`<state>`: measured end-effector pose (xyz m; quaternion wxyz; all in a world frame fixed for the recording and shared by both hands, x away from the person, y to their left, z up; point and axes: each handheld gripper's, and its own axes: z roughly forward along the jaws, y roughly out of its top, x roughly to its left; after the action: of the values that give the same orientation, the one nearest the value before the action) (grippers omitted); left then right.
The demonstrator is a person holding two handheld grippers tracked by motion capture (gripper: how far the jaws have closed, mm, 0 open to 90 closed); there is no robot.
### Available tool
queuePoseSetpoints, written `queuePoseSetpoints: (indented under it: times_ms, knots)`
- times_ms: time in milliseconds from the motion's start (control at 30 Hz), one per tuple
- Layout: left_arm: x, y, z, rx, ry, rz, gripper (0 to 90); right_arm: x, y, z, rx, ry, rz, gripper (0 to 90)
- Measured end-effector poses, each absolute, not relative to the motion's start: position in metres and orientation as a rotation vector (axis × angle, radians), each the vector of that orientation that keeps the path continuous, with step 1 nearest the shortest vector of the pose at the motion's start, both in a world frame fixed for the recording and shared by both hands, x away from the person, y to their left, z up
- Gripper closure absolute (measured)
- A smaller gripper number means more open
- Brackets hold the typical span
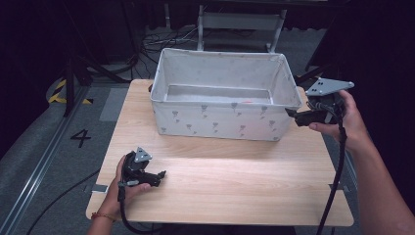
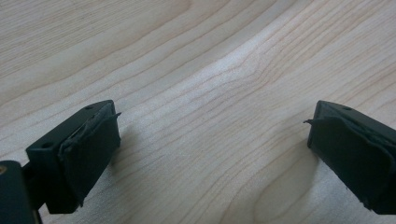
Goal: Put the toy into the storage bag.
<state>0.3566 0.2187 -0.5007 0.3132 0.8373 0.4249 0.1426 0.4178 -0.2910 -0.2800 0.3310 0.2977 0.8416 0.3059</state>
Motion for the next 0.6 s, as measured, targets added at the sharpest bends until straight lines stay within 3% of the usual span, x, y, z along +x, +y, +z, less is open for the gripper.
queuePoseSetpoints:
  times_ms: [600]
  knots:
    - [0.357,0.219,-0.501,2.208,1.121,0.377,2.7,0.394,-0.302,-0.315,0.772,2.181,0.732,19.0]
